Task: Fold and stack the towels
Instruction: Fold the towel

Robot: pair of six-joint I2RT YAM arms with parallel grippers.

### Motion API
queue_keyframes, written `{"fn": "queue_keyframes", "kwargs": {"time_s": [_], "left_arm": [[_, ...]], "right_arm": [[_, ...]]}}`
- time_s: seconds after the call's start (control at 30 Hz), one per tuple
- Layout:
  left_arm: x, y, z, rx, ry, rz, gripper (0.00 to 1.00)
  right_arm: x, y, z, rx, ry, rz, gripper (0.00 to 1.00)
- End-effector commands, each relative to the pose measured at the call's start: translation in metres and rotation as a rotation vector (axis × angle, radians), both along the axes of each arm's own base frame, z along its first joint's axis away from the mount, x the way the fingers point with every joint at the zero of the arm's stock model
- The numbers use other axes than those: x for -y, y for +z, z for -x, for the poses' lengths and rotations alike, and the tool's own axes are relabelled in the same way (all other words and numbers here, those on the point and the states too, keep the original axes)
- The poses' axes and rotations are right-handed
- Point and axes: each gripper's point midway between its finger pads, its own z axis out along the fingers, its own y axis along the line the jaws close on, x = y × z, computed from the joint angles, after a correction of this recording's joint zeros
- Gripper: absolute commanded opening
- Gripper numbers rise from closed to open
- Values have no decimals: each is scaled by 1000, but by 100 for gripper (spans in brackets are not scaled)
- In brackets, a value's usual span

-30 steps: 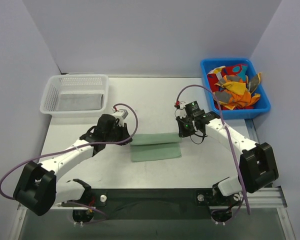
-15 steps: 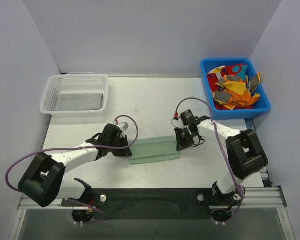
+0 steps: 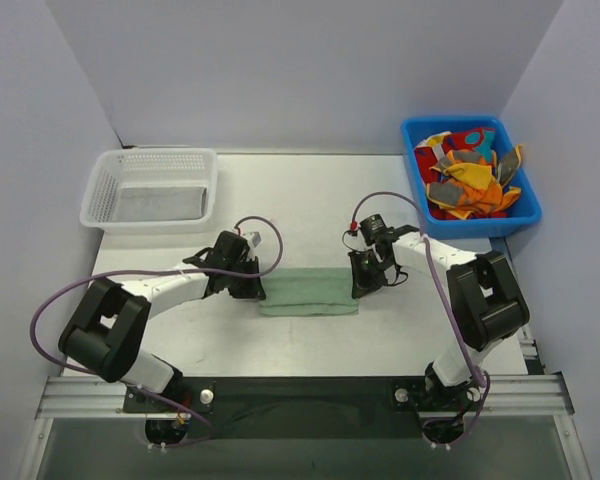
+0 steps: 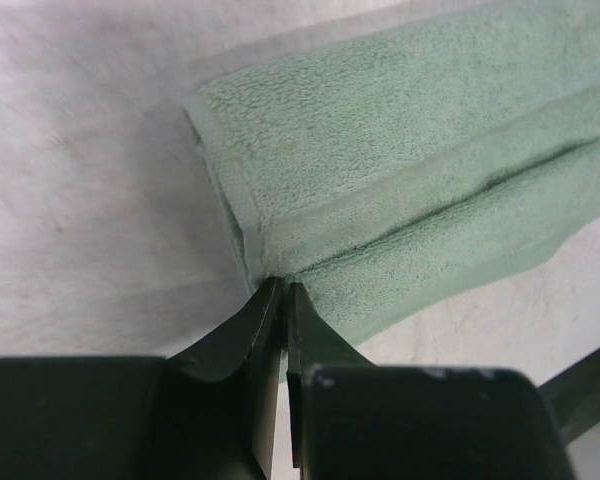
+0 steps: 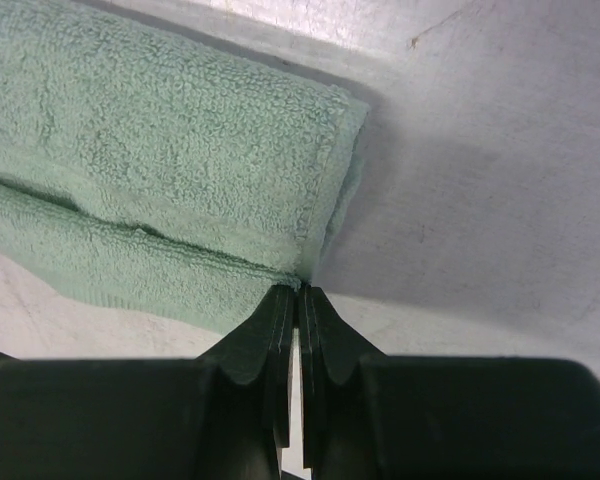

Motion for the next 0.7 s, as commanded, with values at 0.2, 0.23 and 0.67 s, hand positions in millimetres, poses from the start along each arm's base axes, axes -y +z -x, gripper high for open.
{"fn": "queue_keyframes", "kwargs": {"time_s": [0.2, 0.23, 0.67], "left_arm": [[-18, 22, -16, 81, 7, -77, 1], [-19, 24, -13, 85, 6, -70, 2], [-22, 39, -8, 123, 11, -47, 2]], "right_arm": [[15, 12, -7, 55, -30, 62, 0], [15, 12, -4, 52, -27, 58, 0], [7, 33, -3, 106, -15, 12, 0]]}}
